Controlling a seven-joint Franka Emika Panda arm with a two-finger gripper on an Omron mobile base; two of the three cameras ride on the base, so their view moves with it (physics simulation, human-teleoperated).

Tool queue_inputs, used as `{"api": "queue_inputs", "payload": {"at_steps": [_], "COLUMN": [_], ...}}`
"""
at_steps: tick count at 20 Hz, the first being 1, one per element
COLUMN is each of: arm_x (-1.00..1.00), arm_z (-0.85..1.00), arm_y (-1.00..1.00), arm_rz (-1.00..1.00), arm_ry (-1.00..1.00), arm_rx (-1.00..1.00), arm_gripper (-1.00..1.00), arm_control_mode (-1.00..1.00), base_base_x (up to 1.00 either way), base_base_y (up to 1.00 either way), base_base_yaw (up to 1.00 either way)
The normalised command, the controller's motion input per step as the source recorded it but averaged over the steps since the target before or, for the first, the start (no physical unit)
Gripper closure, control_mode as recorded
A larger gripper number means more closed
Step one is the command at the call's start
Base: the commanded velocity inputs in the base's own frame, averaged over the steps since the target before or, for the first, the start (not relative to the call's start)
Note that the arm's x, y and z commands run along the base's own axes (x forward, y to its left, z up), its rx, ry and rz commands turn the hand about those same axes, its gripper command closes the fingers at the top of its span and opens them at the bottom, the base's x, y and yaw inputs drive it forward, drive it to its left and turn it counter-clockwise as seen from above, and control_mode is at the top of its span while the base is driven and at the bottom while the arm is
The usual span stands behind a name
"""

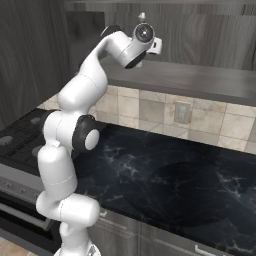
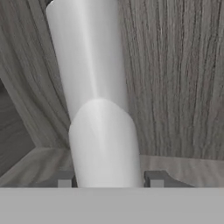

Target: Move the cutting board and knife to the sink. Then move spray from the cabinet to the counter.

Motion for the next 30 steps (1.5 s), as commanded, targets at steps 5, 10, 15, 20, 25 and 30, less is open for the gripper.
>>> {"api": "queue_inputs", "payload": {"at_steps": [5,10,15,20,25,30], "arm_x": [0.0,0.0,-0.13,-0.36,-0.55,-0.71], "arm_z": [-0.01,0.0,0.0,0.0,0.0,0.0], "arm_y": [0.0,0.0,0.0,0.0,0.0,-0.05], "arm_rz": [0.0,-0.01,-0.01,-0.01,-0.01,0.0], "arm_ry": [-0.03,-0.04,-0.03,-0.01,-0.07,-0.11], "arm_rx": [0.11,0.19,0.16,0.14,0.08,0.05], "arm_gripper": [1.0,1.0,1.0,1.0,1.0,1.0], "arm_control_mode": [-1.0,-1.0,-1.0,-1.0,-1.0,-1.0], "base_base_x": [0.0,0.0,0.0,0.0,0.0,0.0], "base_base_y": [0.0,0.0,0.0,0.0,0.0,0.0], "base_base_yaw": [0.0,0.0,0.0,0.0,0.0,0.0]}}
